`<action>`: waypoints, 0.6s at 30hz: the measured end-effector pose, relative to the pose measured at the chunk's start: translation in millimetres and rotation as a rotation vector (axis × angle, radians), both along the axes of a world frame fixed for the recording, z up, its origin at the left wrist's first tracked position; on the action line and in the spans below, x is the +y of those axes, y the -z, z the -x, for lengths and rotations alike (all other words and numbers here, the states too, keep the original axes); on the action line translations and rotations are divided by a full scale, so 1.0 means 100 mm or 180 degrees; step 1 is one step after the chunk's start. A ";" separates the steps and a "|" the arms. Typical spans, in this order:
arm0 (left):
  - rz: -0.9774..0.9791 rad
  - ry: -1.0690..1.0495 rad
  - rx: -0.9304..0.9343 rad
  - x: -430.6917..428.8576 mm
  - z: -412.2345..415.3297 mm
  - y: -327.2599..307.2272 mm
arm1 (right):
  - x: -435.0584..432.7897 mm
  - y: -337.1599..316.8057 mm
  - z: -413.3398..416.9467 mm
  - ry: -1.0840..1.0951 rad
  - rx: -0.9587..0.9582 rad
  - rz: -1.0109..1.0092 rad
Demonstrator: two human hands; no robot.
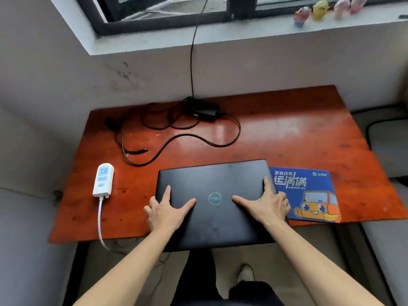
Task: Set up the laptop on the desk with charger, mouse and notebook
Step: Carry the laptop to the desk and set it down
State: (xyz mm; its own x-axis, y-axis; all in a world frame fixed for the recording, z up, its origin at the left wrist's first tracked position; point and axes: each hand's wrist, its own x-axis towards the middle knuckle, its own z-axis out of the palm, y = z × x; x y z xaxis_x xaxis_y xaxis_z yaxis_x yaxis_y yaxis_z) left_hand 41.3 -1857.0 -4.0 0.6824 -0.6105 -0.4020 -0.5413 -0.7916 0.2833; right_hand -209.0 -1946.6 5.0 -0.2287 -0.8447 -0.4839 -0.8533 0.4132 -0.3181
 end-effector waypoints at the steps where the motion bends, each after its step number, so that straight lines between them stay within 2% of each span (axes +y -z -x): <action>1: -0.0033 0.0027 0.0029 -0.11 -0.07 0.06 | -0.08 0.03 -0.06 0.0051 0.0029 -0.0058; 8: -0.0210 0.0232 0.0014 -0.83 -0.51 0.39 | -0.65 0.27 -0.45 0.0345 0.0000 -0.0257; 18: -0.0157 0.0266 0.0080 -1.16 -0.63 0.57 | -1.03 0.48 -0.61 0.0487 -0.0021 -0.0171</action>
